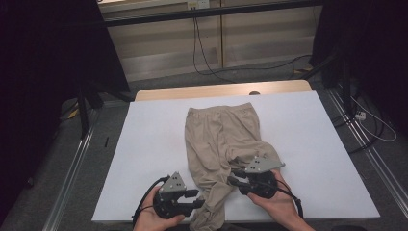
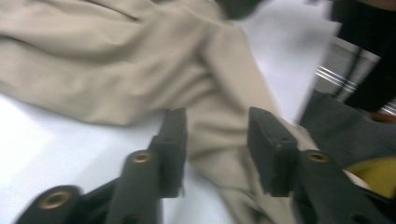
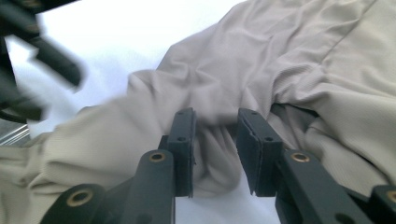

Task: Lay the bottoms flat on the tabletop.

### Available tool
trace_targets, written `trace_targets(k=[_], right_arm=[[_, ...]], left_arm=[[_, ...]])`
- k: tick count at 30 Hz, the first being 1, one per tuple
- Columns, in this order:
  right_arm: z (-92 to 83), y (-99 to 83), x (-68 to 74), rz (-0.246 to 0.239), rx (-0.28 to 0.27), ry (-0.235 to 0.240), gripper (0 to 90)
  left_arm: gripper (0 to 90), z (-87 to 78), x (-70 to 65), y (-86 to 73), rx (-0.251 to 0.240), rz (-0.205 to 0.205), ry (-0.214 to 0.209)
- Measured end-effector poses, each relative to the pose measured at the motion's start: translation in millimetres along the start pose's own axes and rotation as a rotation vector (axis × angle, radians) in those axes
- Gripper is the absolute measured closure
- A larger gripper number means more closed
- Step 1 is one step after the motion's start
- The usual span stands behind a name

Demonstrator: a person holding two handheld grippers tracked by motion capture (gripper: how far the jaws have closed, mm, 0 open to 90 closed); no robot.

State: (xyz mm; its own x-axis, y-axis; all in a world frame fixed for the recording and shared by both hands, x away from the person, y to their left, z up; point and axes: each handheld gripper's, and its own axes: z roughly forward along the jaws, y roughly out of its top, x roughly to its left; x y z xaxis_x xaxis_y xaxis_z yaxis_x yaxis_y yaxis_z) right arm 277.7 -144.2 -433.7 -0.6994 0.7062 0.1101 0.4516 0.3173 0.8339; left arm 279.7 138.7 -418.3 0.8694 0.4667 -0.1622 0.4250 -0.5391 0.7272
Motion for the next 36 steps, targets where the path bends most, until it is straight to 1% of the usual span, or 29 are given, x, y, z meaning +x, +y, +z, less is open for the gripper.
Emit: trace_targets(k=[1,2,3,4,6,8,9,10,11,12,13,14,17,18,19,20,22,23,25,26,27,28,29,30,31,32,33,34,36], right_arm=[[-4.5,-0.3,2.0,-0.010,0.004,0.025,79.2],[-6.8,-0.7,3.4,-0.014,0.008,0.041,79.8],[-9.3,-1.9,5.6,-0.016,0.007,0.045,81.7],[-10.7,-3.5,7.9,-0.020,0.011,0.058,84.5],[-10.0,-7.9,12.8,-0.032,0.038,0.096,86.8],[-3.8,-13.9,18.1,-0.047,0.094,0.149,86.2],[0.7,-16.9,21.0,-0.062,0.110,0.158,84.4],[5.6,-18.9,23.8,-0.067,0.133,0.171,82.5],[9.6,-20.1,26.5,-0.072,0.150,0.178,79.9],[13.4,-20.8,28.7,-0.086,0.155,0.176,77.4],[16.6,-20.6,30.3,-0.099,0.159,0.176,75.7],[19.1,-20.0,31.5,-0.099,0.160,0.186,72.8],[24.6,-17.3,33.9,-0.104,0.150,0.187,64.9],[26.3,-16.7,34.1,-0.101,0.144,0.188,62.0],[27.7,-16.0,34.2,-0.099,0.142,0.190,60.9],[29.0,-15.4,34.4,-0.107,0.143,0.188,60.4],[30.4,-14.2,35.2,-0.107,0.136,0.188,56.2],[31.3,-13.5,35.9,-0.116,0.134,0.186,53.0],[33.6,-12.3,37.5,-0.135,0.117,0.162,47.0],[35.6,-11.3,37.8,-0.144,0.111,0.163,45.9],[37.7,-10.0,37.9,-0.158,0.107,0.161,45.6],[40.1,-8.5,38.6,-0.166,0.098,0.147,44.4],[42.9,-7.4,39.6,-0.182,0.099,0.131,44.9],[45.4,-7.1,40.3,-0.191,0.115,0.123,50.5],[47.3,-8.6,40.3,-0.191,0.133,0.124,60.9],[47.0,-10.1,40.5,-0.195,0.127,0.128,68.0],[45.3,-10.0,41.1,-0.196,0.136,0.145,81.8],[43.3,-10.4,41.9,-0.181,0.145,0.163,86.9],[37.8,-13.8,44.3,-0.183,0.146,0.180,88.4]], left_arm=[[54.4,2.6,1.8,2.4,-0.004,0.003,0.001],[54.8,5.9,3.6,6.1,-0.010,0.008,0.001],[53.8,9.5,4.9,10.3,-0.014,0.014,0.008],[50.3,13.5,6.1,14.9,-0.014,0.019,0.001],[44.2,23.1,6.8,23.0,-0.027,0.049,-0.012],[41.3,37.3,8.8,29.9,-0.011,0.064,-0.008],[40.2,45.5,11.0,32.0,0.005,0.059,-0.012],[41.3,52.9,13.7,33.6,0.018,0.051,-0.011],[46.5,58.2,16.5,34.3,0.035,0.043,-0.024],[61.5,61.0,19.2,33.8,0.045,0.041,-0.030],[78.5,61.7,21.1,32.5,0.058,0.031,-0.018],[86.6,60.7,23.6,31.2,0.064,0.035,-0.007],[88.3,52.2,34.2,29.5,0.053,0.014,0.030],[88.3,48.7,38.2,29.7,0.036,0.002,0.049],[88.3,45.4,43.0,29.9,0.017,-0.018,0.063],[88.3,42.4,47.4,30.1,0.000,-0.040,0.092],[88.3,37.8,56.9,30.6,-0.014,-0.060,0.116],[88.3,37.1,60.8,30.6,-0.021,-0.068,0.127],[88.2,38.6,67.5,30.9,-0.032,-0.097,0.120],[88.1,40.3,69.1,31.3,-0.031,-0.103,0.126],[88.1,42.5,69.9,31.5,-0.029,-0.102,0.145],[88.1,44.2,71.2,31.4,-0.016,-0.099,0.152],[88.1,45.8,72.2,30.5,-0.005,-0.096,0.150],[88.0,46.4,72.6,29.1,-0.002,-0.094,0.148],[87.9,46.3,72.5,28.0,-0.004,-0.097,0.146],[87.8,45.5,72.6,27.4,-0.009,-0.103,0.136],[87.7,44.3,72.1,26.8,-0.016,-0.106,0.134],[87.7,43.2,71.1,26.2,-0.015,-0.103,0.131],[87.5,41.5,67.9,24.1,-0.008,-0.098,0.115]])
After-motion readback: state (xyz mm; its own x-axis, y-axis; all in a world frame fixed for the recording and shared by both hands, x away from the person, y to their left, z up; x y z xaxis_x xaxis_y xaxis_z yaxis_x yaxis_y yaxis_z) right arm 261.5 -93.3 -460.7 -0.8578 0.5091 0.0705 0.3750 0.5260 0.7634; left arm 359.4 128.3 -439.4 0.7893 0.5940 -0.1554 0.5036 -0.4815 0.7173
